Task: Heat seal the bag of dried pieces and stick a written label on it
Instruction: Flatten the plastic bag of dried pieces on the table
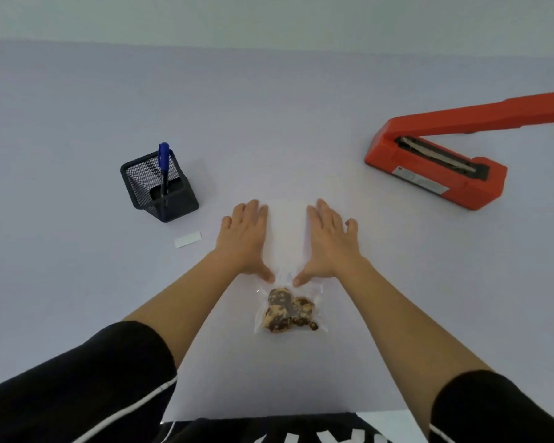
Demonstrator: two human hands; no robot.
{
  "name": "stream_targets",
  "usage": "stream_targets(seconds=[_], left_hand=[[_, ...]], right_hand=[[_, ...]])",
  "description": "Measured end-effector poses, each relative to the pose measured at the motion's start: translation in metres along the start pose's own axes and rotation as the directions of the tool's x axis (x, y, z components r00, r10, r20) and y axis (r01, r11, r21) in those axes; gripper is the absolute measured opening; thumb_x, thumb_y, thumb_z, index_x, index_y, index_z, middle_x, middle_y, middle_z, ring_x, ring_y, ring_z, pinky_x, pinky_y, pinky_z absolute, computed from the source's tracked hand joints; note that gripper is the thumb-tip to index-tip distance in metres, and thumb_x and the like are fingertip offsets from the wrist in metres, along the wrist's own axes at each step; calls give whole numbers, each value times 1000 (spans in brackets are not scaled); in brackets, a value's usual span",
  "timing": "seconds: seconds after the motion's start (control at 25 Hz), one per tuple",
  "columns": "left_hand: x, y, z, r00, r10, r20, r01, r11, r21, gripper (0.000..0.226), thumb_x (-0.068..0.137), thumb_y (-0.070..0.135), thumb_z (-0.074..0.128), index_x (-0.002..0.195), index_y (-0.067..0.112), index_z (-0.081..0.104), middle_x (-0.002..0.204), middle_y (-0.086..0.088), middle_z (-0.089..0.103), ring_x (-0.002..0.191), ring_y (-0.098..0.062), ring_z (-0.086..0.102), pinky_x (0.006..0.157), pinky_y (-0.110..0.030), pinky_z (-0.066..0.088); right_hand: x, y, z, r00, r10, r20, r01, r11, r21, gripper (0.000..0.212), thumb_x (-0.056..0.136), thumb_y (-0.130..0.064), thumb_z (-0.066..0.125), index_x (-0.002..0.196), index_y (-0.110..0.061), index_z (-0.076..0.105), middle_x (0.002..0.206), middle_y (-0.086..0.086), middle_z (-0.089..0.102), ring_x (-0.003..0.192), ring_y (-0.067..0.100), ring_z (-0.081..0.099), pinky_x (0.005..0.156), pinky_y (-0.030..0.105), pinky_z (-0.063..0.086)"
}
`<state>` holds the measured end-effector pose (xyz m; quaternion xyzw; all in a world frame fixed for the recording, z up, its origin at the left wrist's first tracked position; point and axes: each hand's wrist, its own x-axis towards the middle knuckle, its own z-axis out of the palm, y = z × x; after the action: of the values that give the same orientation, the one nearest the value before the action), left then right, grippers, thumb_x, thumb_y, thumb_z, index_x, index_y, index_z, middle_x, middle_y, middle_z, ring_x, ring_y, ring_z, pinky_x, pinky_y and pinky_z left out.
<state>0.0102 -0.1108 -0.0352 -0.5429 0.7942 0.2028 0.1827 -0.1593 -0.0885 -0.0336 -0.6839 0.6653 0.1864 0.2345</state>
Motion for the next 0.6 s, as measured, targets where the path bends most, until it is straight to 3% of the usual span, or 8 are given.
stream_targets(seconds=[0.08, 0.16, 0.24, 0.32, 0.44, 0.6], left_hand=[[-3, 4, 0, 992, -125, -21, 122, 988, -98, 132, 49, 55, 83, 144, 11, 4, 146, -11, 12, 131, -35, 18, 106, -46, 26], [-10, 10, 3, 978, -206, -18, 195, 946, -257, 123, 51, 42, 87, 141, 11, 9, 136, -12, 20, 123, -33, 25, 100, -42, 34], [-16, 18, 11, 973, -231, -8, 206, 883, -421, 108, 57, 22, 85, 139, 13, 14, 130, -13, 23, 117, -31, 27, 94, -35, 36], [-19, 26, 16, 974, -226, -18, 183, 828, -530, 90, 65, 6, 75, 135, 17, 20, 125, -13, 23, 110, -28, 27, 89, -27, 32], [-15, 33, 19, 970, -241, -5, 191, 781, -595, 70, 68, -5, 64, 123, 22, 31, 122, -10, 21, 100, -21, 23, 83, -26, 35], [-12, 30, 20, 972, -233, 26, 200, 765, -612, 58, 69, -8, 64, 112, 21, 38, 119, -5, 21, 96, -22, 38, 79, -26, 45]], right_hand=[[-5, 3, 1, 995, 100, -4, -99, 991, 90, 149, 44, -65, 80, 144, -11, -16, 154, 10, -23, 142, 29, -8, 113, 51, 6], [-15, 3, 5, 984, 179, -25, -167, 953, 253, 144, 45, -57, 84, 145, -16, -11, 153, 12, -12, 140, 32, 2, 112, 47, 14], [-23, -3, 15, 975, 213, -70, -163, 888, 429, 126, 49, -43, 88, 142, -20, 7, 145, 11, 8, 131, 31, 17, 106, 41, 27], [-27, -10, 27, 973, 204, -111, -104, 810, 577, 101, 55, -25, 88, 134, -20, 24, 136, 8, 15, 123, 26, 25, 97, 27, 34], [-27, -12, 38, 972, 181, -150, -34, 739, 673, 77, 62, -6, 81, 125, -21, 38, 137, 5, 13, 124, 22, 29, 86, 12, 30], [-22, -5, 40, 977, 165, -136, -13, 682, 731, 75, 59, -8, 83, 122, -25, 47, 139, -2, 8, 123, 18, 34, 88, 12, 33]])
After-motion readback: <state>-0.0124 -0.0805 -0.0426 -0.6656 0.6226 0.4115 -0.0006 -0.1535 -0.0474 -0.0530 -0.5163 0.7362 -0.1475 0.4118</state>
